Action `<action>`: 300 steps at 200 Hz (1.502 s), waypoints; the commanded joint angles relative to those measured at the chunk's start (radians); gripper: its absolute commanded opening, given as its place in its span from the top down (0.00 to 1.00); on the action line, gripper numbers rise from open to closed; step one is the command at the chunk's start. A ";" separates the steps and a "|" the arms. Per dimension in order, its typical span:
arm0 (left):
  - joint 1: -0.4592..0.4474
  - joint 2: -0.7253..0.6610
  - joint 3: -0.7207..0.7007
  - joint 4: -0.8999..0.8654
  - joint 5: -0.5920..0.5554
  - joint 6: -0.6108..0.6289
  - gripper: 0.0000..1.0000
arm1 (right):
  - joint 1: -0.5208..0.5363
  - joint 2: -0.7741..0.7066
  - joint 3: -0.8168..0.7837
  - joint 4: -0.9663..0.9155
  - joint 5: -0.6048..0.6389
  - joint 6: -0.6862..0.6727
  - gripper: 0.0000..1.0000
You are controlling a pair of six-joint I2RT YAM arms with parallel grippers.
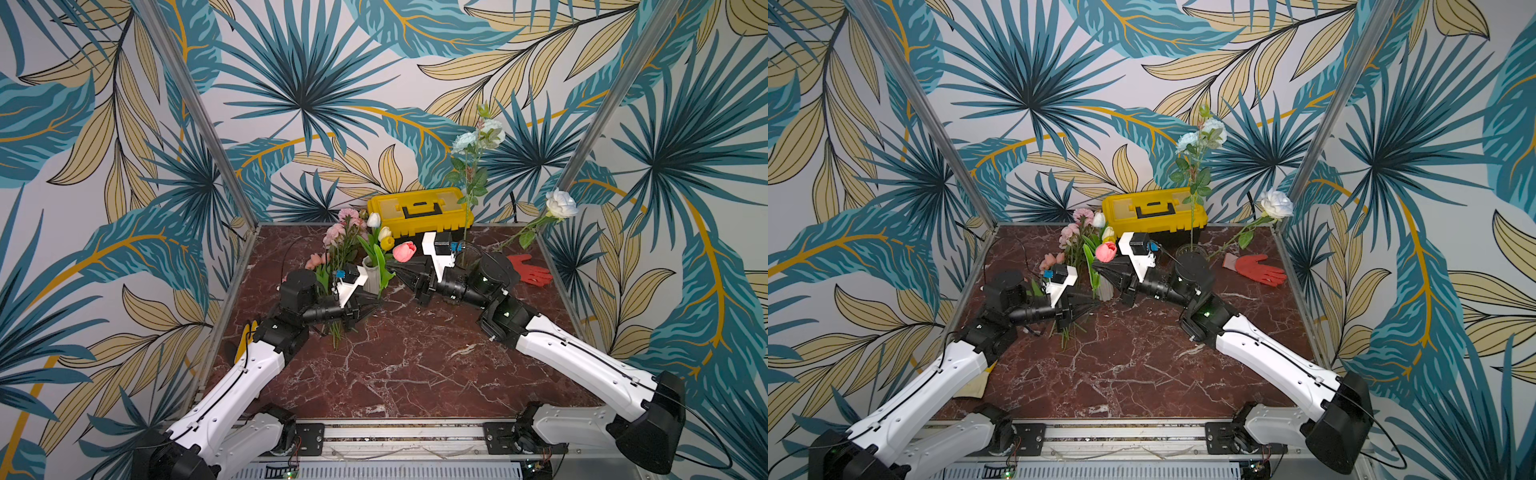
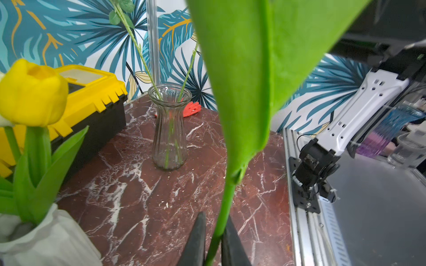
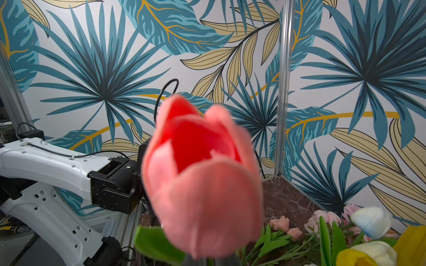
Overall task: Pick out pink flowers from the vase
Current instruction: Place the flower at the center of the board.
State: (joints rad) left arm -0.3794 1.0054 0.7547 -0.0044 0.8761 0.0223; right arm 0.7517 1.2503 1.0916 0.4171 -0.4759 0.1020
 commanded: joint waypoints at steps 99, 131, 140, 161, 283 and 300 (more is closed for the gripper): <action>0.001 -0.098 -0.171 0.161 -0.416 -0.488 1.00 | 0.001 -0.084 -0.017 -0.118 0.167 -0.067 0.58; 0.067 -0.134 -0.298 0.160 -0.565 -0.854 1.00 | 0.000 -0.122 -0.018 -0.180 0.202 -0.102 0.57; 0.111 -0.121 -0.327 0.160 -0.546 -0.954 1.00 | 0.000 -0.128 -0.016 -0.188 0.207 -0.105 0.57; 0.184 -0.057 -0.354 0.125 -0.513 -1.115 1.00 | 0.001 -0.132 -0.020 -0.194 0.233 -0.102 0.57; 0.339 0.459 0.046 -0.366 -0.454 -1.033 1.00 | 0.003 -0.142 -0.048 -0.208 0.296 -0.091 0.57; 0.341 0.486 0.072 -0.370 -0.448 -1.000 1.00 | 0.003 -0.143 -0.055 -0.209 0.297 -0.089 0.57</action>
State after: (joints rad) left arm -0.0505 1.4639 0.7685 -0.2947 0.4023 -1.0332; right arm 0.7509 1.1202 1.0668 0.2192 -0.1982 0.0143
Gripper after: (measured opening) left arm 0.059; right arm 0.432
